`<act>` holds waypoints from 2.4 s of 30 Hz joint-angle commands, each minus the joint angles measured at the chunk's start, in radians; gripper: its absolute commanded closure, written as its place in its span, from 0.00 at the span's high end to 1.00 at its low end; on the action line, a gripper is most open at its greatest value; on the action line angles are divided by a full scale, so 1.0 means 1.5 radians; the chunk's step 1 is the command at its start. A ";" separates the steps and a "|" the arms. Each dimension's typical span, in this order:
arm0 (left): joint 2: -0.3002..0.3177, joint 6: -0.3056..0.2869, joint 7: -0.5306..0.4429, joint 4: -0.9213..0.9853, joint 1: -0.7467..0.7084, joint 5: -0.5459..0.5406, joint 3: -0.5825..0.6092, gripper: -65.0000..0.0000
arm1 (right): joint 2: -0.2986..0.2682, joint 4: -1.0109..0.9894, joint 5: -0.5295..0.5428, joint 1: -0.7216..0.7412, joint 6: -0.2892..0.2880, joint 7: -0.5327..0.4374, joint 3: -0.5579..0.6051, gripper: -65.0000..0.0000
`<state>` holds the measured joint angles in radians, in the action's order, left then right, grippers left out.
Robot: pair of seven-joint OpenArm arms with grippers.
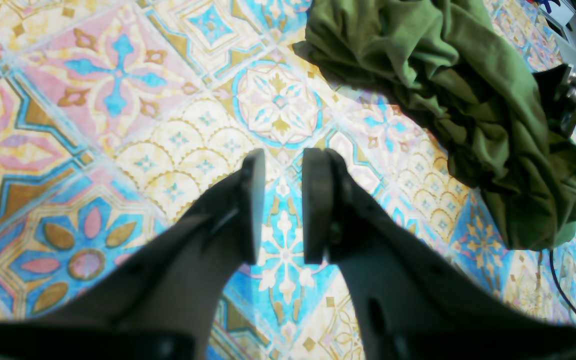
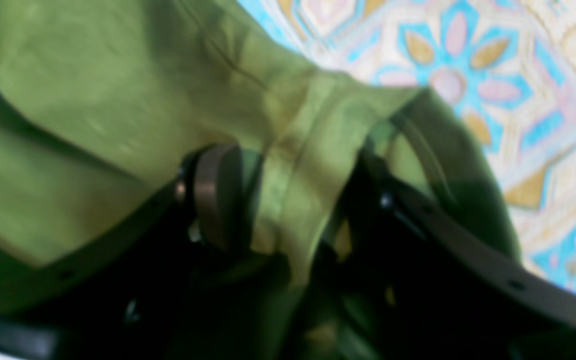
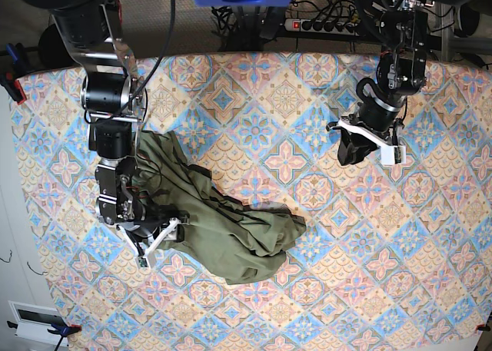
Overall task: Layout the t-shirt on the table in an organized manner, then fold the t-shirt properly
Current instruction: 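Regrasp the shirt edge with the right gripper near the pile, then lift and pull the shirt with the right gripper toward the table edge, then reach the left gripper to the shirt's opposite end and grasp it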
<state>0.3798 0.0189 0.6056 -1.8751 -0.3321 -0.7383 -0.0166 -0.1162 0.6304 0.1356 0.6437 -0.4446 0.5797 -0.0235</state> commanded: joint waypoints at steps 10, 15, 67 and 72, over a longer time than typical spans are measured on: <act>0.005 -0.007 -0.013 -0.010 0.005 -0.004 -0.004 0.21 | -0.004 0.023 0.009 0.022 -0.066 -0.078 -0.003 0.01; 0.007 -0.007 -0.015 -0.010 0.006 -0.004 -0.005 0.21 | -0.004 0.140 0.010 -0.015 -0.169 -0.045 -0.011 0.02; 0.035 -0.010 0.082 0.186 0.376 0.128 0.269 0.69 | -0.155 0.877 0.297 -0.728 -0.169 0.443 -0.480 0.25; 0.032 -0.010 0.049 0.231 0.434 0.211 0.357 0.72 | -0.155 0.877 0.262 -0.689 -0.169 0.442 -0.480 0.26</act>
<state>0.4232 -0.0044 0.7048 -1.5173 0.2852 -0.4290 0.5274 -0.3271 1.9308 0.5171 -0.4007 -0.6960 1.2621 -0.7341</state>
